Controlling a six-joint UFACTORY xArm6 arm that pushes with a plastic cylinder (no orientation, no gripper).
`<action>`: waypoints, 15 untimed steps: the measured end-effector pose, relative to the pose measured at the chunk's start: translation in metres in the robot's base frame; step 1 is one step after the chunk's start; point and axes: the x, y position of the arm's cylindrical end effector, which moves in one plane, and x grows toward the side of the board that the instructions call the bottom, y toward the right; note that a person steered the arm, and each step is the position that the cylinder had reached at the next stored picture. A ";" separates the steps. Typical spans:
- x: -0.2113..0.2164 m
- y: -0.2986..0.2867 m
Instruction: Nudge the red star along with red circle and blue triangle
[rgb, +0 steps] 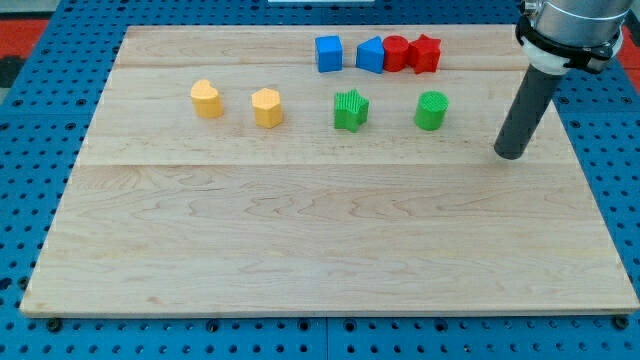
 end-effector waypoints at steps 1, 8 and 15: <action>0.000 0.001; -0.023 -0.003; -0.090 0.073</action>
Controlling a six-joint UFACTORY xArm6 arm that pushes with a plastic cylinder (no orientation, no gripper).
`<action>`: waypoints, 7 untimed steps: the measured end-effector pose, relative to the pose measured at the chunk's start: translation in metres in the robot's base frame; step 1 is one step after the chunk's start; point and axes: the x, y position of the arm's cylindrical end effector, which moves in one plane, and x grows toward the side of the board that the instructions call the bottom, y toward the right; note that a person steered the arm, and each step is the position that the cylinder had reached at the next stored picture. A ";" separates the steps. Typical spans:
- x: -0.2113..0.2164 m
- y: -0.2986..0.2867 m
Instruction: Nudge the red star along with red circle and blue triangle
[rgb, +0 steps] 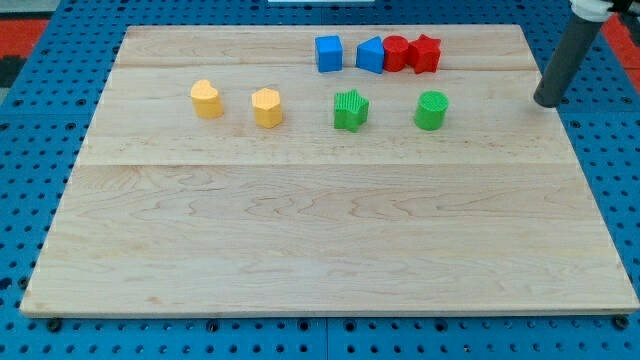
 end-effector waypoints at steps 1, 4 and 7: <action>-0.008 0.016; -0.023 -0.003; -0.027 -0.006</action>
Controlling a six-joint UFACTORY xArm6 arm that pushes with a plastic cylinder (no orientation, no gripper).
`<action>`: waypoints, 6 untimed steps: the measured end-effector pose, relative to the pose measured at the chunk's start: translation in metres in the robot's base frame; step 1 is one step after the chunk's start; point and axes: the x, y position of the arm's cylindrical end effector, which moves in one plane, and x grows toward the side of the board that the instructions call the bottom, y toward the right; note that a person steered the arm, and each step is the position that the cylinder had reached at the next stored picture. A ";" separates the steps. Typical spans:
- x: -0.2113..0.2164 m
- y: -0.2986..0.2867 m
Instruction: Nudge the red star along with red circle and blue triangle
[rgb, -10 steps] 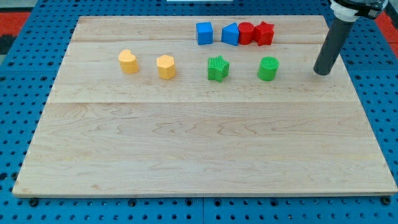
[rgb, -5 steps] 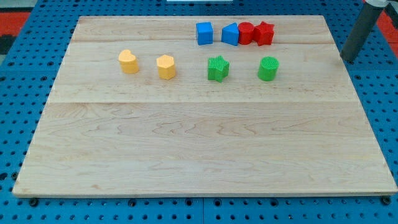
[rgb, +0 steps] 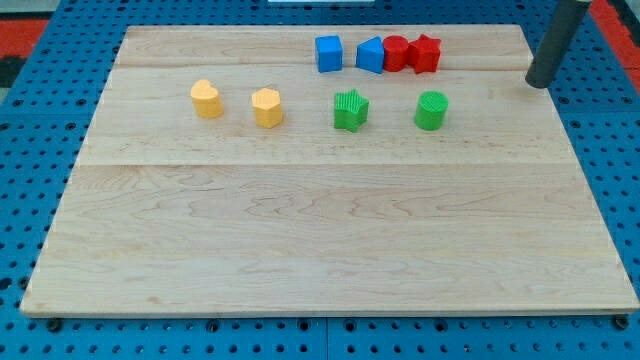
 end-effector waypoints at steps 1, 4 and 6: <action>0.000 0.001; 0.001 -0.001; -0.015 -0.012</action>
